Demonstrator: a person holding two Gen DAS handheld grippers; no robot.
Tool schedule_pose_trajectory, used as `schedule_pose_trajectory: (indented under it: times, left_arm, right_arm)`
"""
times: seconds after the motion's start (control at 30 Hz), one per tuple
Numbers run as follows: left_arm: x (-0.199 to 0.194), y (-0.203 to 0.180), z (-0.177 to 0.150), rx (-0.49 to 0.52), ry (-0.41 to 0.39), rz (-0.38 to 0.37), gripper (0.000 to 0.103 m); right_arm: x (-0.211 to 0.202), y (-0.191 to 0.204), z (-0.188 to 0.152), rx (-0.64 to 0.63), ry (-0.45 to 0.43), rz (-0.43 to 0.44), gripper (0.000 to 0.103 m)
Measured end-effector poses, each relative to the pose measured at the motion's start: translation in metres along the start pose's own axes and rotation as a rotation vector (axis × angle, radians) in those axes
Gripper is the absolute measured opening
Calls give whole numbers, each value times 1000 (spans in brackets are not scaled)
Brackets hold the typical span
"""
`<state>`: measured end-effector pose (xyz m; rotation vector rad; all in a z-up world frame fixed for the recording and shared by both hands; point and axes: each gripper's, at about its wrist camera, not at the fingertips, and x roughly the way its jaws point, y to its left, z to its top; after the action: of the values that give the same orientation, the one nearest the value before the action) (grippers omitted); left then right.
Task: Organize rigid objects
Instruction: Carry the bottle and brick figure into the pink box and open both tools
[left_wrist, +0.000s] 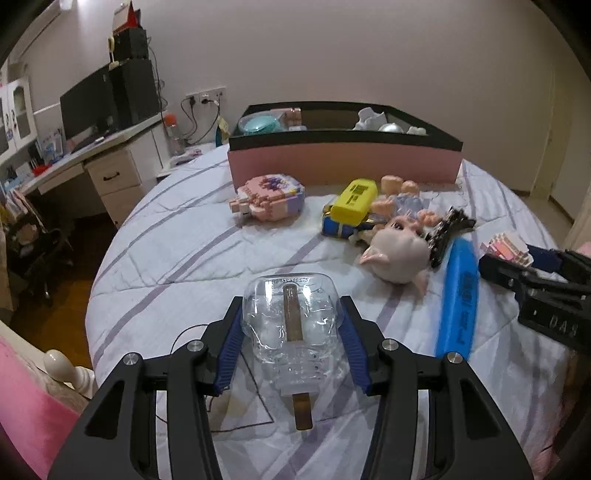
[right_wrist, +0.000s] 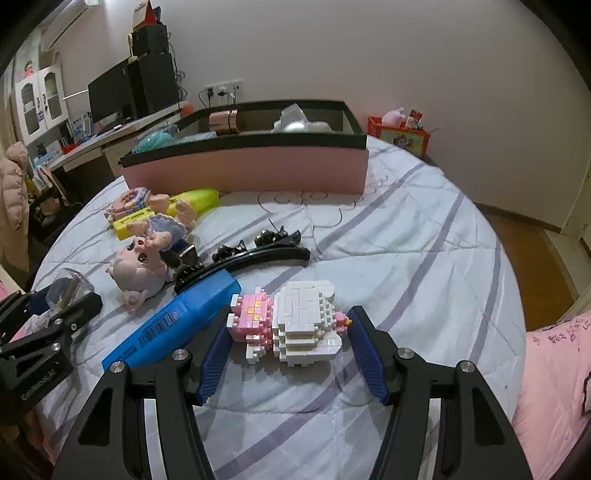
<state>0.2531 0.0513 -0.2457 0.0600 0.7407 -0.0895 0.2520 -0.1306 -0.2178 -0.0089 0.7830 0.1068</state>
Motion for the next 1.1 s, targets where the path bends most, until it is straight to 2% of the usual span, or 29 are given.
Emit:
schedule_pose_trajectory:
  times: [0.17, 0.43, 0.9, 1.1]
  left_arm:
    - [-22, -7, 14, 6, -58, -18, 51]
    - [-74, -16, 41, 18, -191, -38, 51]
    - [-173, -26, 68, 77, -487, 66, 51]
    - [-195, -29, 75, 79, -563, 84, 51]
  right_arm:
    - [-19, 8, 2, -8, -55, 14, 63]
    - [-77, 34, 25, -56, -212, 52, 63]
    - [-165, 49, 50, -75, -489, 21, 63]
    - [-193, 53, 57, -83, -581, -4, 63]
